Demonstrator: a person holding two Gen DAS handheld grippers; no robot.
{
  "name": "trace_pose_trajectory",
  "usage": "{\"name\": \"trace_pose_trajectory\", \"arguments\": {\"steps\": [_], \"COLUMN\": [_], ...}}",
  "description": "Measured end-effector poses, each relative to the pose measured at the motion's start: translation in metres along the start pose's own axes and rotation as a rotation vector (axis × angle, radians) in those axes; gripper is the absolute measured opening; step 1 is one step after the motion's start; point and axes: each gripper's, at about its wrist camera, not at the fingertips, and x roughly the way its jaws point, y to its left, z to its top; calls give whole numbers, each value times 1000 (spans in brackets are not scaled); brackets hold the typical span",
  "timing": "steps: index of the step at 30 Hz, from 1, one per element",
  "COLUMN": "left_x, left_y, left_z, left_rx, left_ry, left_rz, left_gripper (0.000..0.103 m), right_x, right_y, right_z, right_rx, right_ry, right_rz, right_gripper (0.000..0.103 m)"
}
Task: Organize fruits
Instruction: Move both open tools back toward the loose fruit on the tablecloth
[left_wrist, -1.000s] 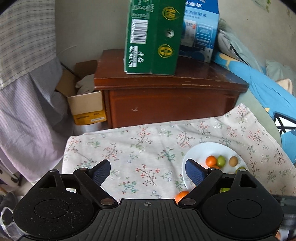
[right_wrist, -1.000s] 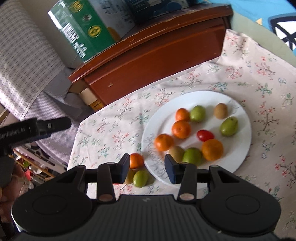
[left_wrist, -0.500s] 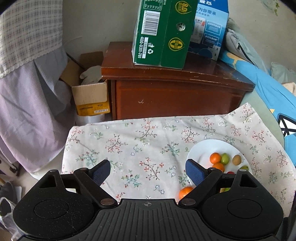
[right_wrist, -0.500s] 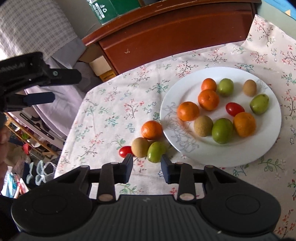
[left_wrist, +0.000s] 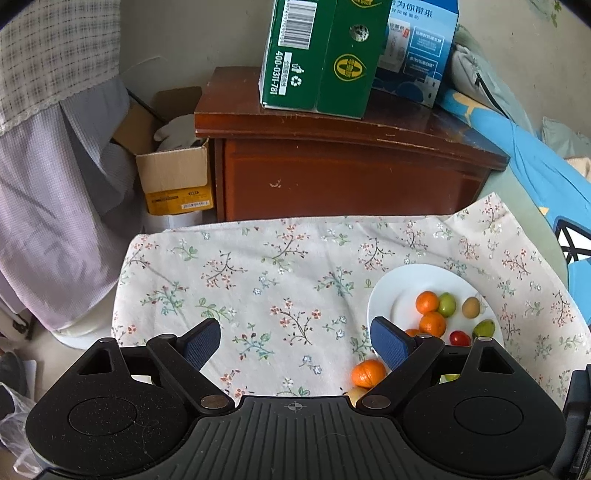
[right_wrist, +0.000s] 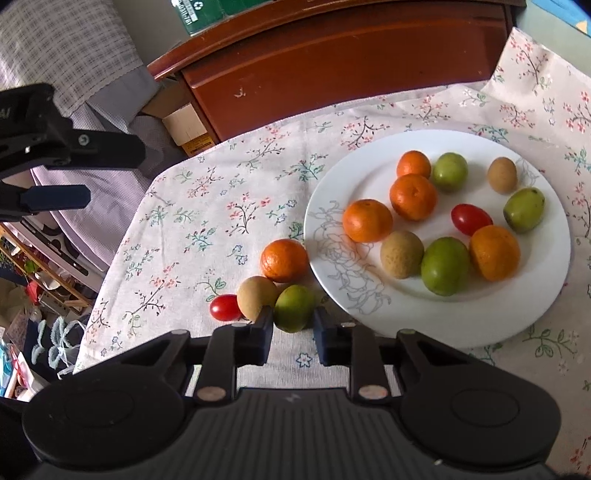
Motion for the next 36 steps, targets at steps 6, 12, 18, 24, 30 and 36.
{"name": "trace_pose_trajectory", "arguments": {"steps": [6, 12, 18, 24, 30, 36], "left_x": [11, 30, 47, 57, 67, 78], "left_y": [-1, -12, -30, -44, -57, -58], "left_z": [-4, -17, -33, -44, -50, -54], "left_rx": [4, 78, 205, 282, 342, 344], "left_ry": [35, 98, 107, 72, 56, 67], "left_rz": [-8, -40, -62, -86, -109, -119], "left_gripper": [90, 90, 89, 88, 87, 74], "right_x": [-9, -35, -54, -48, -44, -43], "right_y": [-2, -6, -11, -18, -26, -28], "right_z": [0, -6, -19, -22, -25, -25], "right_rx": [21, 41, 119, 152, 195, 202], "right_ry": [22, 28, 26, 62, 77, 72], "right_rz": [11, -27, -27, -48, -63, -57], "right_gripper": [23, 23, 23, 23, 23, 23]}}
